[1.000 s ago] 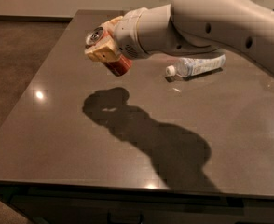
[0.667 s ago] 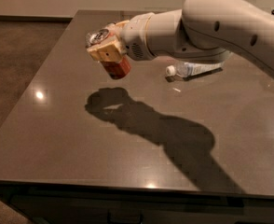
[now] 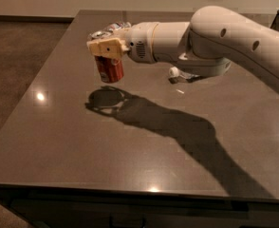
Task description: Place coke can upright
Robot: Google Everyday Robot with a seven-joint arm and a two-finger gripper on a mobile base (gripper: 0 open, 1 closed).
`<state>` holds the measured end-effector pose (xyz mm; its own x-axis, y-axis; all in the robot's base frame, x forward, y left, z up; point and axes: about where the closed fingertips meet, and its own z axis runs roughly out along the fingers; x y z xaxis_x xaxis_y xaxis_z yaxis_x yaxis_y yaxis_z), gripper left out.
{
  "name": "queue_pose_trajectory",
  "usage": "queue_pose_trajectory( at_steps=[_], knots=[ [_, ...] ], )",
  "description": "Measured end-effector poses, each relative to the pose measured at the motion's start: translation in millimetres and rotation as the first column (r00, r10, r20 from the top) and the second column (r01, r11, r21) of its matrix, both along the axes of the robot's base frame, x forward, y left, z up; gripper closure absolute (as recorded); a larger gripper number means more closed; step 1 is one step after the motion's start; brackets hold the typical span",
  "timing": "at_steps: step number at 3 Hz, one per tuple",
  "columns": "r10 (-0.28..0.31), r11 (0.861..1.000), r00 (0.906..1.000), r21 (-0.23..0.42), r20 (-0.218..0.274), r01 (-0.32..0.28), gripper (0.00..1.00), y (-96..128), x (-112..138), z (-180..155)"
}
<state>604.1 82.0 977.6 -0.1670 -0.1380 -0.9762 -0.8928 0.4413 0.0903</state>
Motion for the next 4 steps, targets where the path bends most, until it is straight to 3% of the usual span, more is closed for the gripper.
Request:
queue_pose_trajectory(
  at_steps=[1,4],
  knots=[
    [-0.026,0.998,0.9995,0.049,-0.016,0.027,1.00,4,-1,-9],
    [-0.133,0.985,0.9893,0.120,0.060,0.126,1.00,14,1,-40]
  ],
)
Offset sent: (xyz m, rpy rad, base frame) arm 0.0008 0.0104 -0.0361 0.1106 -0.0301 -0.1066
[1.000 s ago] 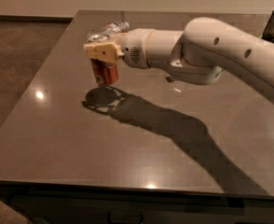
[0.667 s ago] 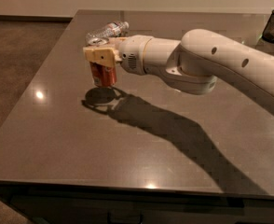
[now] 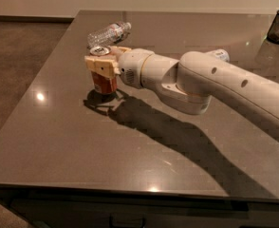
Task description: Place coke can upright
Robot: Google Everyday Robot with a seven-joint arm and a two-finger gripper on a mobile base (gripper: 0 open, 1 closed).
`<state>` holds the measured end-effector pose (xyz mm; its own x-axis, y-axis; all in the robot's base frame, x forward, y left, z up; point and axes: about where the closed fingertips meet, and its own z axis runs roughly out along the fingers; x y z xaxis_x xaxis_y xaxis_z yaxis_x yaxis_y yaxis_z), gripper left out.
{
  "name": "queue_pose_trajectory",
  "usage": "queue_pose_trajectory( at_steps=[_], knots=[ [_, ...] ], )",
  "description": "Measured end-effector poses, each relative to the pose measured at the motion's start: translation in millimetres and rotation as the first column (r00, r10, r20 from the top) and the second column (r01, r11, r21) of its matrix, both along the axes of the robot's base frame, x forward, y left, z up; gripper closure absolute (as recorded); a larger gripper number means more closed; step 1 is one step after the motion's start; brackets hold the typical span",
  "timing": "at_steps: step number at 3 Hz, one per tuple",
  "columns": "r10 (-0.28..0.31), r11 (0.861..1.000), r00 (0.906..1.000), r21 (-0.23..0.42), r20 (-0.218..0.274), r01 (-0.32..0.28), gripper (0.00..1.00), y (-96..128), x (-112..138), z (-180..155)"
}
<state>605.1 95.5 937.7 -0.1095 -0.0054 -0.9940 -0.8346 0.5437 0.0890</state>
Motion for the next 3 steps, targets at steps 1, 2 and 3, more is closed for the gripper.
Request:
queue_pose_trajectory(
  at_steps=[1,2,3],
  knots=[
    [-0.023,1.000,0.9995,0.011,0.024,0.022,0.99,-0.2,1.1,-8.5],
    [-0.036,0.999,0.9985,0.021,0.041,0.035,0.76,-0.8,1.4,-13.1],
    [-0.036,0.999,0.9984,0.025,0.043,0.035,0.45,1.6,-1.7,-15.5]
  ],
)
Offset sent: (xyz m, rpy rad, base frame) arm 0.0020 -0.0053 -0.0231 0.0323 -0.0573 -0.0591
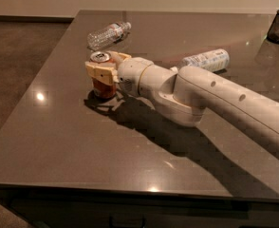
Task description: Place coke can upright
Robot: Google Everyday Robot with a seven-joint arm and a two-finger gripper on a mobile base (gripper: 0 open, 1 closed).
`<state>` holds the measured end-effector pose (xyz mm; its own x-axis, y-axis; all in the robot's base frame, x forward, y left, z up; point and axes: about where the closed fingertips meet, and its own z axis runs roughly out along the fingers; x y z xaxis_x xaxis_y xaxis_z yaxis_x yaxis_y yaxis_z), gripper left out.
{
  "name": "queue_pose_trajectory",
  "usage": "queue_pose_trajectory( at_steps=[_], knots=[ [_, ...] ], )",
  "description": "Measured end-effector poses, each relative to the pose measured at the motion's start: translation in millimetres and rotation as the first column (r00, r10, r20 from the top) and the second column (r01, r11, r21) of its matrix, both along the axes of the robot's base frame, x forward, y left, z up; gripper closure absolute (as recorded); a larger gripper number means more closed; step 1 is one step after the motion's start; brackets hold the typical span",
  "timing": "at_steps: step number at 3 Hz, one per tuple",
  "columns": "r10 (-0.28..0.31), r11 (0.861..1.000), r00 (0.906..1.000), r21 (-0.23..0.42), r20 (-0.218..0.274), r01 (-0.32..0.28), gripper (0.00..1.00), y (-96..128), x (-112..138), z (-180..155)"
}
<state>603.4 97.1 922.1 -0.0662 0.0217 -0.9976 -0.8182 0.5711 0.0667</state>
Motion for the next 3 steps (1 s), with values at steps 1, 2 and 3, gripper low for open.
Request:
queue_pose_trajectory(
  at_steps=[1,2,3],
  knots=[
    [0.004,1.000,1.0000,-0.001,0.002,-0.004,0.15,2.5,-0.9,1.6],
    [0.007,1.000,1.0000,-0.001,0.004,-0.007,0.00,4.5,-1.7,2.7],
    [0.007,1.000,1.0000,-0.001,0.004,-0.007,0.00,4.5,-1.7,2.7]
  ],
)
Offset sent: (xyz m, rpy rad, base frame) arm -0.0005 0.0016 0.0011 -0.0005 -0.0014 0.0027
